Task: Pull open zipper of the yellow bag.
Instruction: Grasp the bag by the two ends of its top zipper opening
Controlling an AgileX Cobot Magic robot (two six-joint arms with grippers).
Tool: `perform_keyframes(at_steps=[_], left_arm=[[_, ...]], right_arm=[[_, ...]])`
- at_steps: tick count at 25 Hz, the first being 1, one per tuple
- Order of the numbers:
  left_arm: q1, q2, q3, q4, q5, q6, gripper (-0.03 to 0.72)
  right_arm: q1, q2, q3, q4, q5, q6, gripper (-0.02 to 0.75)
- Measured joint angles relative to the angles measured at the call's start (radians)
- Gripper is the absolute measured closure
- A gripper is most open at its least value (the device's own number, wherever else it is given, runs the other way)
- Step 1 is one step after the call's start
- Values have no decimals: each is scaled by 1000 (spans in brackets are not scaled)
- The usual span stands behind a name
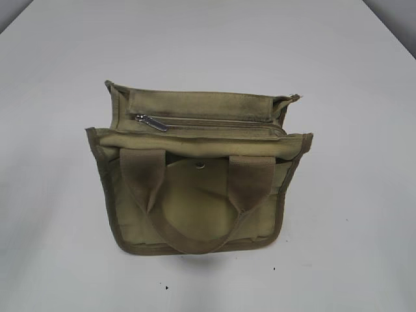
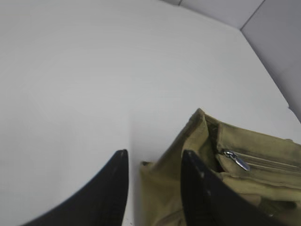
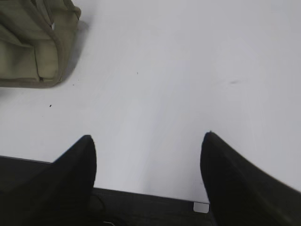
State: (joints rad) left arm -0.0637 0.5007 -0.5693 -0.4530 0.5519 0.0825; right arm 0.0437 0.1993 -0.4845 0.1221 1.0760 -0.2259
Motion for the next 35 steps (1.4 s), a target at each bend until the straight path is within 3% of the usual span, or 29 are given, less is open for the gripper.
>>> perform_keyframes(at_steps=[5,8,18,30,35], left_arm=[[-19,409,-109,-341,51,222,393],[-62,591,-209,-424,119,269,393],[-253,979,-488,-434,209,282,393],[-262,1102,-551,-405,254,282,393],[-262,1091,-604,-343,338,247,393]], right_arm=[[48,117,-33,2,-23,-1,202],[69,215,-65,17,-62,-2,202],[91,608,-209,250,-278,-245,202],[91,954,-483,609,-322,-642,202],[91,1001,-520,655,-322,-682,202]])
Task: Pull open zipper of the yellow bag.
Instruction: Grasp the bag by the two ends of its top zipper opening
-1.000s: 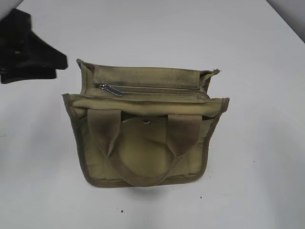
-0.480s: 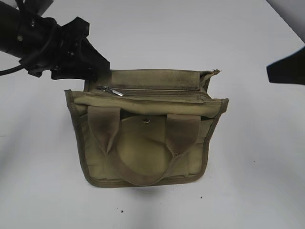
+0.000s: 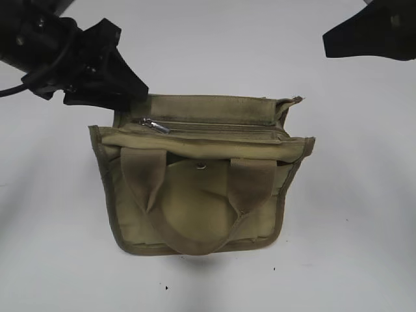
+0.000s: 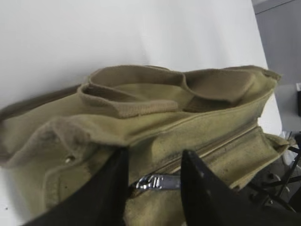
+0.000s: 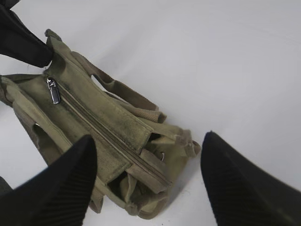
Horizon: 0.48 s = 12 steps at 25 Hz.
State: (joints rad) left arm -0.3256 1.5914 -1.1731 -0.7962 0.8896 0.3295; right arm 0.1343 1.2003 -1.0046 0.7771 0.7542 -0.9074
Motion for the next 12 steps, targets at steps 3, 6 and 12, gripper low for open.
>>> perform_keyframes(at_steps=[3,6,12], left_arm=[[0,-12,-8,97,10,-70,393],[0,-13,-10,150,10,-104,393],[0,-7,-12,110,-26,-112,393]], right_arm=[[0,0,-2,2,1,-2,202],[0,0,-2,2,3,-4,202],[70,0,-2,3,-2,-40,202]])
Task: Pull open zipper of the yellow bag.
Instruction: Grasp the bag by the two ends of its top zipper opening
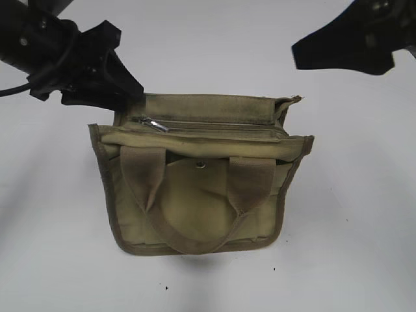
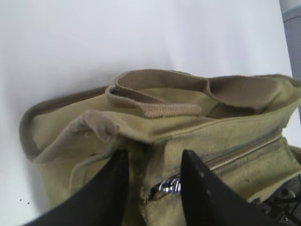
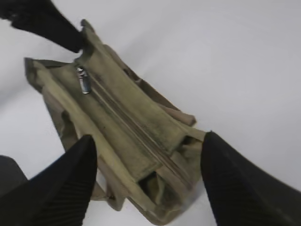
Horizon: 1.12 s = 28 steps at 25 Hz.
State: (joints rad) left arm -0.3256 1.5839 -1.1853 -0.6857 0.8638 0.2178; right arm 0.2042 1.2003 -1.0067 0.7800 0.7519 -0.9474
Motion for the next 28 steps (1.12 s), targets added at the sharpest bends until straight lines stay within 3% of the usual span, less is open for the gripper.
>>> perform_keyframes(at_steps=[6,12,14,24,28], left_arm=[[-14,59,0,-52,-12,0,426],[-20,62,-23,-63,-9,29,663],[-20,51,-28,-64,3,36,680],[-23,-24,-28,-55,53,38,684],[-23,-24,-28,-49,53,40,684]], right_arm=[[202,53,0,3,-109,-64,202],[368,193,-25,3,-190,-135,202],[406,247,-71,3,-195,-146,202],[433,473,-265,-53,-209,-152,204],[433,520,-272,-103,-186,-154,263]])
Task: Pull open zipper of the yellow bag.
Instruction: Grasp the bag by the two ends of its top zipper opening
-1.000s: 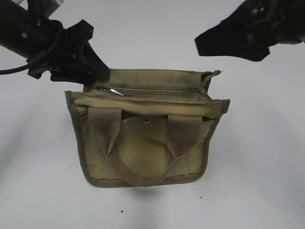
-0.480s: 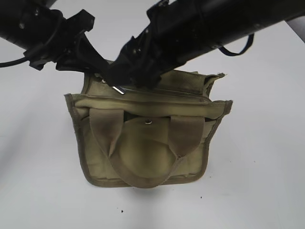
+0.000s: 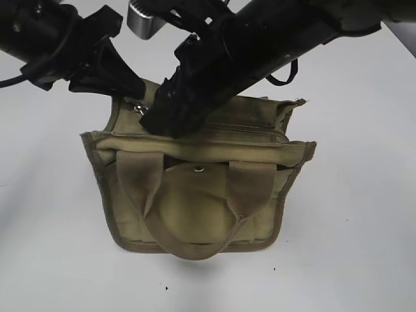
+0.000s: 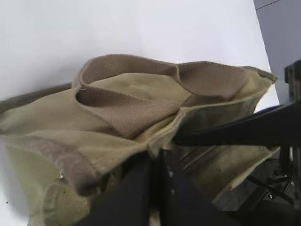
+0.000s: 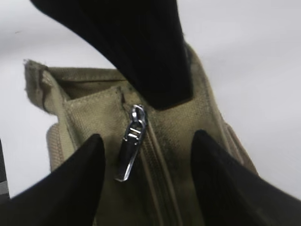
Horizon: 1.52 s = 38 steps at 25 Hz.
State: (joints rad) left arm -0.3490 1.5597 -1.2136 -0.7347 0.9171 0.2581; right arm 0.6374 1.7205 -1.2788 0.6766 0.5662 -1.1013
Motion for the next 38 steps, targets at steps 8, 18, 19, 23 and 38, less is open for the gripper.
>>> perform_keyframes(at_steps=[8,18,19,23,38], left_arm=[[0,0,0,8,-2,2,685],[0,1,9,-5,-5,4,686],[0,1,10,-5,-5,4,686],[0,1,10,-7,2,4,686],[-5,-4,0,44,-10,5,687]], right_arm=[[20,39,-6,-60,-29,0,370],[23,49,-10,-134,-27,5,650],[23,49,-11,-136,-22,5,650],[23,37,-13,-145,2,15,650],[-140,-119,-8,-384,379,373,736]])
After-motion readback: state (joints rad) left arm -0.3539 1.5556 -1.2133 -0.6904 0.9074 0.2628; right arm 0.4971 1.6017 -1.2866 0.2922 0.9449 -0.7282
